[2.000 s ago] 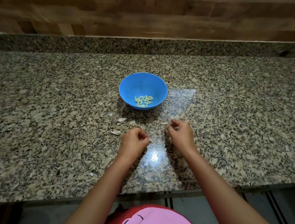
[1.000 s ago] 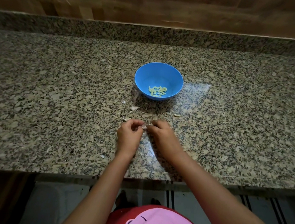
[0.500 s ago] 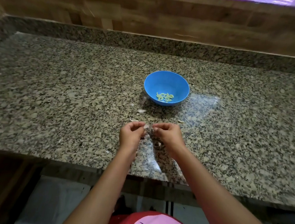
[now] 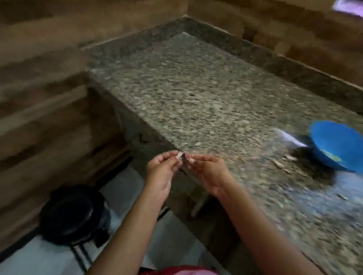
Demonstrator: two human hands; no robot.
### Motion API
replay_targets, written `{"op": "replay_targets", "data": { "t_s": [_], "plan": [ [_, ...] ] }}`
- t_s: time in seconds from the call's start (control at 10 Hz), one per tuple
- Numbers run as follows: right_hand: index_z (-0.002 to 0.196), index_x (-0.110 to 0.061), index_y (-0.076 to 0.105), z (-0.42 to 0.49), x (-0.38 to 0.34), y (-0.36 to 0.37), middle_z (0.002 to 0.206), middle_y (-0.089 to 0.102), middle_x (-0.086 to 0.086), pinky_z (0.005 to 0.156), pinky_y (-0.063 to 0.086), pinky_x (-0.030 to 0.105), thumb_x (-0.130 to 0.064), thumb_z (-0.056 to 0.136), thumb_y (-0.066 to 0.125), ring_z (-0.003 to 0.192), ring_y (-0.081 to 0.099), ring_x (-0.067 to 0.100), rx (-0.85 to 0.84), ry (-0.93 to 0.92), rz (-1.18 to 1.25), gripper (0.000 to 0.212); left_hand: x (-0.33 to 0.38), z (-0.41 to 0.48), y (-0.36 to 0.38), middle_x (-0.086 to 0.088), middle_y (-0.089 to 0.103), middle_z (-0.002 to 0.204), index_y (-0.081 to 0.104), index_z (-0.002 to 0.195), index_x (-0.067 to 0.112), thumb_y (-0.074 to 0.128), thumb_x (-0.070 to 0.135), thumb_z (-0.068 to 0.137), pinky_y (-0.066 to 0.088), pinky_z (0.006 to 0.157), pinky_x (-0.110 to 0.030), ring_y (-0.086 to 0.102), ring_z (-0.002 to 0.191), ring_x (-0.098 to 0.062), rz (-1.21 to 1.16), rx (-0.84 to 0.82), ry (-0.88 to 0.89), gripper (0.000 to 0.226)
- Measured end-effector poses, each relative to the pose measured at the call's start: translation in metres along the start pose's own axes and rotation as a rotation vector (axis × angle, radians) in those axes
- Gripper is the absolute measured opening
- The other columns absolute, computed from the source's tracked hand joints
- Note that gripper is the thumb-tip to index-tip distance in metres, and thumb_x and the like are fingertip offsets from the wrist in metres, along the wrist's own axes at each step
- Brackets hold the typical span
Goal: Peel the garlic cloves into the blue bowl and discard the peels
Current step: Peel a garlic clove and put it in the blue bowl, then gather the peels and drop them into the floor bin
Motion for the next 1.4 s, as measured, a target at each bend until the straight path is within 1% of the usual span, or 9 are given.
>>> {"op": "replay_targets", "data": {
  "t_s": [0.5,0.6,0.7,0.8,1.0,1.1,1.2,1.3,1.4],
  "plan": [
    [0.115,0.020,0.053,0.069,0.166,0.328,0.103,0.062,0.022,0.055,0.052,0.013,0.014,0.086,0.053,0.076,0.058,0.014,-0.317,0.284,-0.329,0.029,0.120,0.044,-0.352,-0.011,0.058,0.076,0.058,0.076,0.000,0.050,-0.016,0.087,0.055,0.062,-0.021,0.057,0.071,-0.016,-0.217,0.558,0.041,0.021],
    [0.115,0.020,0.053,0.087,0.200,0.357,0.089,0.063,0.014,0.054,0.052,0.014,0.013,0.087,0.053,0.077,0.059,0.016,-0.352,0.350,-0.386,0.029,0.123,0.049,-0.389,-0.011,0.058,0.077,0.058,0.075,0.000,0.051,-0.016,0.086,0.055,0.066,-0.024,0.058,0.071,-0.017,-0.256,0.627,0.033,0.021],
    [0.116,0.015,0.054,0.106,0.235,0.373,0.082,0.060,0.009,0.063,0.053,0.017,0.014,0.087,0.051,0.078,0.058,0.017,-0.381,0.411,-0.444,0.030,0.117,0.057,-0.416,-0.014,0.059,0.081,0.060,0.079,-0.005,0.051,-0.016,0.086,0.049,0.087,-0.033,0.058,0.076,-0.021,-0.266,0.695,-0.028,0.016],
    [0.116,0.011,0.055,0.133,0.274,0.376,0.092,0.058,0.014,0.076,0.051,0.025,0.015,0.088,0.047,0.083,0.058,0.020,-0.345,0.468,-0.504,0.029,0.094,0.078,-0.440,-0.015,0.058,0.096,0.058,0.106,-0.013,0.049,-0.014,0.088,0.051,0.081,-0.028,0.058,0.085,-0.021,-0.215,0.728,-0.114,0.020],
    [0.107,0.027,0.050,0.196,0.356,0.361,0.069,0.045,0.007,0.061,0.052,0.031,0.011,0.089,0.049,0.063,0.043,0.026,-0.171,0.586,-0.652,0.024,0.031,0.133,-0.496,-0.010,0.052,0.078,0.058,0.085,-0.002,0.049,-0.007,0.091,0.042,0.042,-0.015,0.051,0.055,-0.011,-0.214,0.850,-0.335,0.012],
    [0.079,-0.005,0.058,0.215,0.381,0.358,0.072,0.048,0.004,0.050,0.040,0.020,0.009,0.091,0.045,0.058,0.044,0.015,-0.140,0.650,-0.656,0.022,-0.001,0.176,-0.530,-0.004,0.056,0.091,0.057,0.114,0.008,0.044,-0.005,0.093,0.046,0.054,-0.017,0.049,0.068,-0.008,-0.162,0.781,-0.396,0.028],
    [0.066,-0.005,0.050,0.231,0.392,0.359,0.059,0.047,0.007,0.042,0.037,0.016,0.006,0.093,0.036,0.041,0.046,0.011,-0.101,0.593,-0.612,0.033,-0.002,0.191,-0.547,0.010,0.062,0.059,0.067,0.074,0.015,0.049,-0.010,0.089,0.045,0.053,-0.014,0.052,0.066,-0.011,-0.043,0.811,-0.362,0.034],
    [0.052,0.000,0.053,0.234,0.387,0.363,0.044,0.049,0.009,0.034,0.036,0.014,0.004,0.094,0.036,0.029,0.045,0.013,-0.104,0.515,-0.617,0.045,0.014,0.186,-0.550,-0.001,0.061,0.061,0.064,0.064,0.007,0.065,-0.009,0.080,0.046,0.053,-0.019,0.055,0.059,-0.017,0.015,0.927,-0.292,0.022],
    [0.070,-0.003,0.052,0.220,0.363,0.371,0.060,0.056,0.010,0.038,0.044,0.018,0.007,0.087,0.058,0.037,0.051,0.011,-0.080,0.468,-0.494,0.020,0.033,0.176,-0.533,-0.006,0.058,0.069,0.062,0.073,0.008,0.065,-0.005,0.082,0.044,0.044,-0.015,0.053,0.057,-0.017,0.066,0.893,-0.246,0.016]
  ]
}}
Point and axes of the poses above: each hand's wrist, its own z-axis towards the middle knuckle, its own y-axis out of the palm, x = y × z, the point moved 8 cm from there along z, towards the middle knuckle
